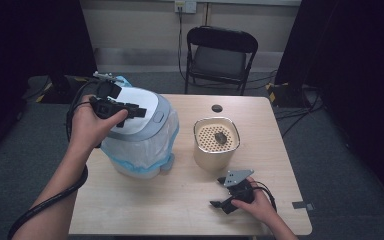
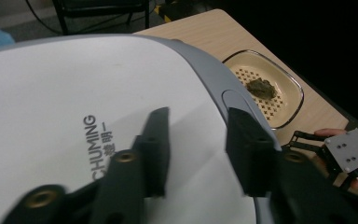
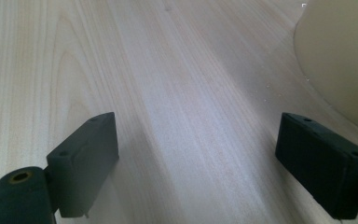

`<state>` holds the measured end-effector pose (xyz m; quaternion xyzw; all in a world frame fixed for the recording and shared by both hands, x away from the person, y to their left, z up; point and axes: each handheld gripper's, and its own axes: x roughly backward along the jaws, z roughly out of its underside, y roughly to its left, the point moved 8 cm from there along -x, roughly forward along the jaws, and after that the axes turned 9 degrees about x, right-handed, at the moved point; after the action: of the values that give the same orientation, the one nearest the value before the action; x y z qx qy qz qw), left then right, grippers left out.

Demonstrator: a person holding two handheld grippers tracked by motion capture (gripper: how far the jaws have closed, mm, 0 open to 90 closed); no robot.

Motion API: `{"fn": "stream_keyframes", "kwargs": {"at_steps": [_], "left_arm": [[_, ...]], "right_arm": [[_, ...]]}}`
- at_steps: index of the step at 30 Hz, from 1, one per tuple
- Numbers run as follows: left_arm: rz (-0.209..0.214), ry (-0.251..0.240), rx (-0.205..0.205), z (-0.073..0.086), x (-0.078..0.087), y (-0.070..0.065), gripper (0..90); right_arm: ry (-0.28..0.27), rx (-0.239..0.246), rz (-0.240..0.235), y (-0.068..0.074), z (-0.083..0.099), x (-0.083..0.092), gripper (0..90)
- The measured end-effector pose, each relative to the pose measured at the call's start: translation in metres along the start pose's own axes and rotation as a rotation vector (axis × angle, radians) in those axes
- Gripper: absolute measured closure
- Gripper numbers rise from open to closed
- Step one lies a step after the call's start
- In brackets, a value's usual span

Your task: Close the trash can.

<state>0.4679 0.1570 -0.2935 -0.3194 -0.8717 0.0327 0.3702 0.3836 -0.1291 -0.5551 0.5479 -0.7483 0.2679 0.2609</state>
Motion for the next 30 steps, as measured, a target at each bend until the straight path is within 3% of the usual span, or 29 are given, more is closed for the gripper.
{"fn": "stream_keyframes", "kwargs": {"at_steps": [4, 8, 9, 12, 16, 17, 20, 30], "left_arm": [[0.021, 0.020, -0.028, 0.002, -0.001, -0.007, 28.4], [0.074, 0.078, -0.008, 0.007, 0.007, -0.016, 19.1], [0.078, 0.062, -0.007, 0.007, 0.010, -0.017, 17.3], [0.087, 0.038, -0.021, 0.010, 0.023, -0.019, 18.4], [0.110, 0.012, -0.006, 0.019, 0.037, -0.020, 18.2], [0.103, 0.018, -0.014, 0.030, 0.045, -0.017, 18.6], [0.097, 0.019, -0.040, 0.043, 0.052, -0.014, 17.7], [0.123, 0.010, -0.050, 0.095, 0.068, -0.005, 17.2]], "right_arm": [[-0.001, 0.001, -0.003, 0.000, 0.000, 0.000, 12.2], [-0.001, 0.002, -0.003, 0.000, 0.000, 0.000, 12.3], [-0.001, 0.003, -0.003, 0.000, 0.000, 0.000, 12.2], [-0.001, 0.003, -0.003, 0.000, 0.000, 0.000, 12.2], [-0.001, 0.002, -0.003, 0.000, 0.000, 0.000, 12.2], [0.000, 0.004, -0.005, 0.000, 0.000, 0.000, 12.1], [0.000, 0.004, -0.004, 0.000, 0.000, 0.000, 12.1], [-0.001, 0.001, 0.001, 0.000, 0.000, 0.000, 12.1]]}}
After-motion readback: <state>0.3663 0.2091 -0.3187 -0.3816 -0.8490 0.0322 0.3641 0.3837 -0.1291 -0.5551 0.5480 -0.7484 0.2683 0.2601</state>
